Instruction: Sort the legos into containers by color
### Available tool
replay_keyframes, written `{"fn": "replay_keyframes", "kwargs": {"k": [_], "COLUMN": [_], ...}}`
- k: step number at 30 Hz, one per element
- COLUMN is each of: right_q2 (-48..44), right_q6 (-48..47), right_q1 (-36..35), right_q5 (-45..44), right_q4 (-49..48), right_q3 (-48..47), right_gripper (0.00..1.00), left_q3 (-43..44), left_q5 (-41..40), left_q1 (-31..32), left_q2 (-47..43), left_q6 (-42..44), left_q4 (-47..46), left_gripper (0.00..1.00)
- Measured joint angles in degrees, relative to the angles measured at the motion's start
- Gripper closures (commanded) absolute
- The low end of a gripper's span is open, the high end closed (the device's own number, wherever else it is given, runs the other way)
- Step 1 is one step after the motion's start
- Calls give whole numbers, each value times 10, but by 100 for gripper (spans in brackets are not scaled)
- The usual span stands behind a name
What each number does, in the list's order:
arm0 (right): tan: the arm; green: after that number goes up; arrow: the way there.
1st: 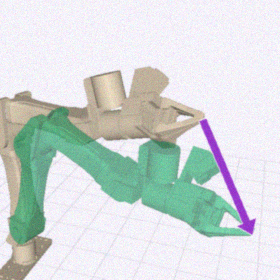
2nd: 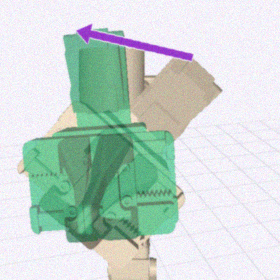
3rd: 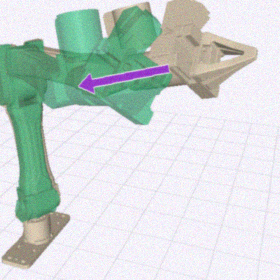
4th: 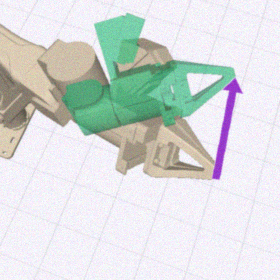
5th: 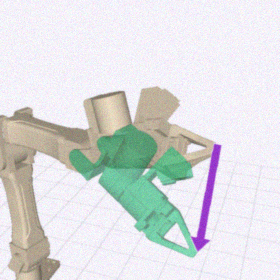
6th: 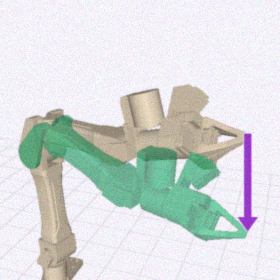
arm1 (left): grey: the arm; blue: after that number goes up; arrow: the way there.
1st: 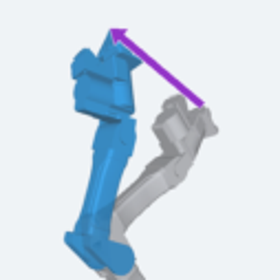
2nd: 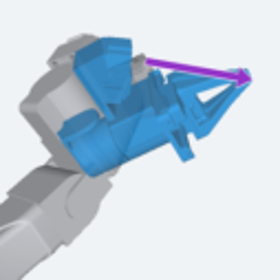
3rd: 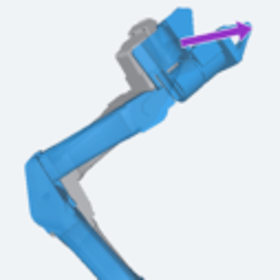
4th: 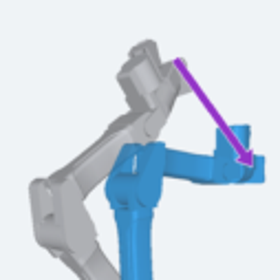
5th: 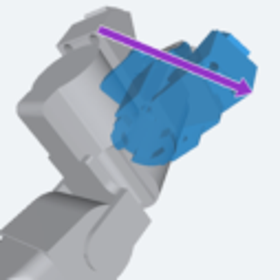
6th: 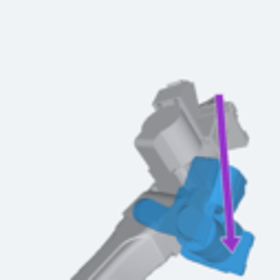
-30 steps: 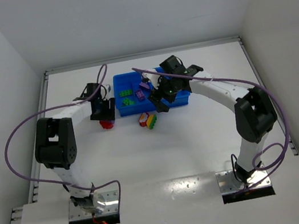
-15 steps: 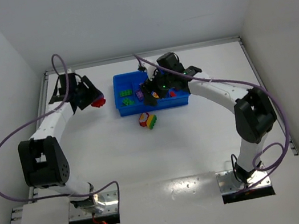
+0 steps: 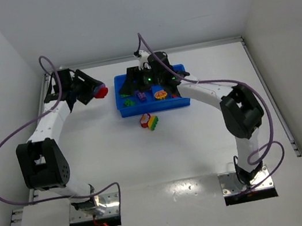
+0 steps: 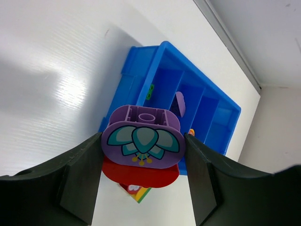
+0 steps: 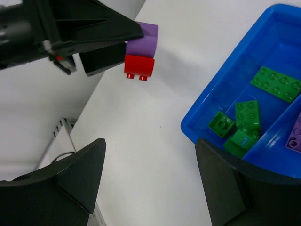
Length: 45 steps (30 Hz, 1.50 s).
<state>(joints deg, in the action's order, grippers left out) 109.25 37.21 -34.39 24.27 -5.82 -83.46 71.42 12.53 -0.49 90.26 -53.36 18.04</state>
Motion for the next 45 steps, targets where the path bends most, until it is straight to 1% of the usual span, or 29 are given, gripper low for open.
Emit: {"fn": "replay_keyframes", "kwargs": {"k": [6, 12, 22, 27, 34, 38, 39, 41, 42, 44, 45], "right_q2": [54, 70, 97, 118, 120, 123, 125, 127, 128, 129, 131], "right_q6": [61, 87, 82, 78, 74, 71, 71, 67, 64, 62, 61], "right_q1": [-7, -19, -46, -52, -52, -52, -52, -52, -52, -50, -50], "right_q5": [-3, 4, 19, 17, 14, 11, 9, 4, 0, -5, -8], "right_q4": [-2, -9, -27, -22, -15, -13, -13, -9, -6, -3, -3], "right_q3": [-46, -75, -106, -114, -115, -123, -127, -134, -134, -134, -134], "right_gripper": [23, 23, 17, 17, 17, 24, 31, 41, 49, 55, 62], "left_q3": [0, 0, 0, -2, -17, -27, -28, -30, -30, -31, -31], "left_q5": [11, 16, 38, 47, 57, 61, 62, 61, 61, 61, 61], "left_q1": [-1, -1, 10, 20, 23, 30, 32, 37, 38, 38, 38], "left_q2": [-3, -10, -17, -19, -30, -33, -33, -34, -35, -38, -39], "left_q6": [-14, -16, -18, -18, -18, -18, -18, -18, -18, -17, -17], "left_q4": [-2, -9, -19, -23, -28, -28, -28, -29, -30, -31, -31], "left_gripper": [82, 82, 82, 82, 84, 84, 84, 84, 84, 84, 85]}}
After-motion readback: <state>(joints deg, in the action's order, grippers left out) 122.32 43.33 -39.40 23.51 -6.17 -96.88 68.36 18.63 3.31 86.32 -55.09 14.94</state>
